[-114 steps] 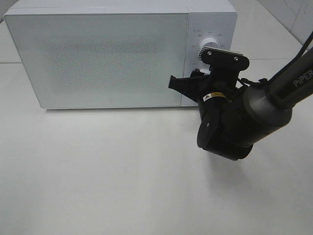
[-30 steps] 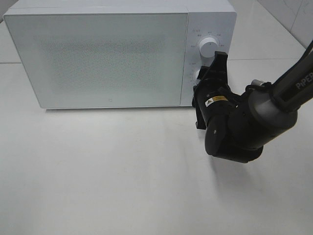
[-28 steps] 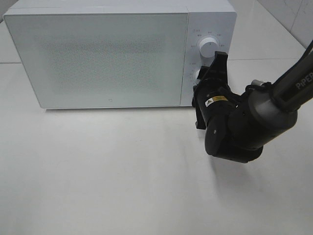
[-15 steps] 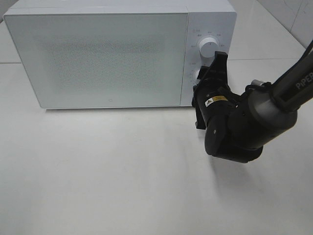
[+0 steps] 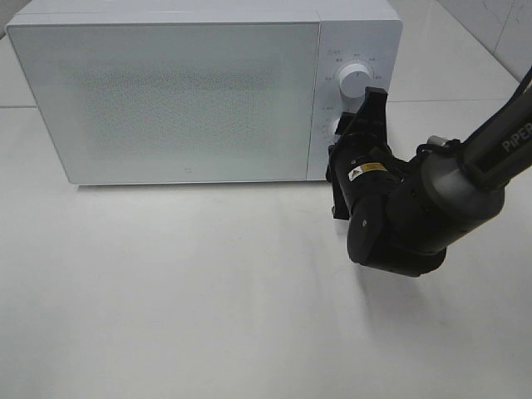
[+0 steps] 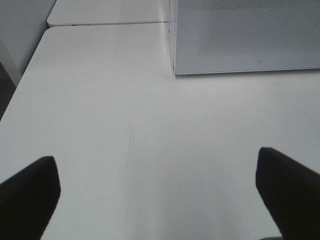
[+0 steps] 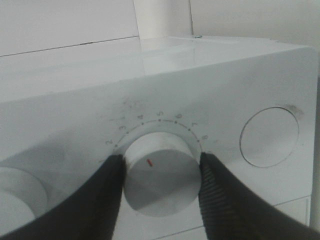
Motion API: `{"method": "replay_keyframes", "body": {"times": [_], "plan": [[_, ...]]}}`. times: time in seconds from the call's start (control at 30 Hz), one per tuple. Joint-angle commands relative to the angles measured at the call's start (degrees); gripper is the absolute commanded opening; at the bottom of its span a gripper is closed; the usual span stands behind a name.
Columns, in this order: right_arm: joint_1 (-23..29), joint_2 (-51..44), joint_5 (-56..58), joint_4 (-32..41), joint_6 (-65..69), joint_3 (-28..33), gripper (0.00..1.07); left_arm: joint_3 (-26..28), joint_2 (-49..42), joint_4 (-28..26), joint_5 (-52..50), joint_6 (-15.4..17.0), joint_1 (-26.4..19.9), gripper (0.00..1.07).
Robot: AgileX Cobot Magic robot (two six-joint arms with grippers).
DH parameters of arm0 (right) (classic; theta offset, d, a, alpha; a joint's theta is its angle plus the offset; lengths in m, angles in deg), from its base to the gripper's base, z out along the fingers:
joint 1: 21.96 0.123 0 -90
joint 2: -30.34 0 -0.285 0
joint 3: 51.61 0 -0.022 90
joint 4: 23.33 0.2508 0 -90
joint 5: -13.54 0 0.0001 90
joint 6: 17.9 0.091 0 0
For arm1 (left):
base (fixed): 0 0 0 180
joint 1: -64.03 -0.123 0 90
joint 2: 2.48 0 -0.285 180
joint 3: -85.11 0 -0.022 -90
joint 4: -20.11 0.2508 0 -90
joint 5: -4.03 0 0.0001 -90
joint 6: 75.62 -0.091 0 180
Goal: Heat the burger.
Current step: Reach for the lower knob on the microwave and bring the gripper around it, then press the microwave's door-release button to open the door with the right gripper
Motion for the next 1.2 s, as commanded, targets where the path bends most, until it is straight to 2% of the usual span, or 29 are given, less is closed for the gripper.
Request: {"method": "replay_keyframes", "body": {"times": [0.03, 0.17, 0.2, 0.3, 0.37, 0.43, 0.47, 0.57, 0.83, 1.0, 1.2], "plan": [[0.97, -0.74, -10.71, -7.79, -0.57, -2.23, 0.36, -0.23, -1.32, -0.23, 0.11, 0.23, 0.00, 1.00], [0.97, -0.74, -10.77, -5.50, -0.23, -1.60, 0.39, -0.23, -1.32, -0.23, 0.11, 0.23, 0.00, 1.00], [0.97, -0.74, -10.77, -3.32, -0.29, -1.09, 0.40, -0.23, -1.32, -0.23, 0.11, 0.23, 0.00, 1.00], [0.97, -0.74, -10.83, -2.64, -0.40, -0.06, 0.46, -0.23, -1.32, -0.23, 0.11, 0.23, 0.00, 1.00], [0.97, -0.86, -10.83, -2.64, -1.32, 0.69, 0.55, -0.23, -1.32, -0.23, 0.11, 0.23, 0.00, 1.00], [0.97, -0.92, -10.83, -2.69, -1.72, 0.97, 0.59, -0.23, -1.32, -0.23, 0.11, 0.23, 0.00, 1.00], [0.97, -0.92, -10.77, -2.64, -2.69, 1.43, 0.65, -0.23, -1.32, -0.23, 0.11, 0.23, 0.00, 1.00], [0.97, -0.92, -10.71, -2.69, -3.32, 2.52, 0.71, -0.23, -1.32, -0.23, 0.11, 0.23, 0.00, 1.00], [1.15, -4.70, -10.66, -3.72, -9.45, 6.76, 0.71, -0.23, -1.32, -0.23, 0.11, 0.23, 0.00, 1.00], [1.15, -8.88, -9.05, -7.45, -14.90, 11.23, 0.71, -0.23, -1.32, -0.23, 0.11, 0.23, 0.00, 1.00], [0.97, -15.64, 1.78, -10.71, -27.96, 15.07, 0.71, -0.23, -1.32, -0.23, 0.11, 0.23, 0.00, 1.00]]}}
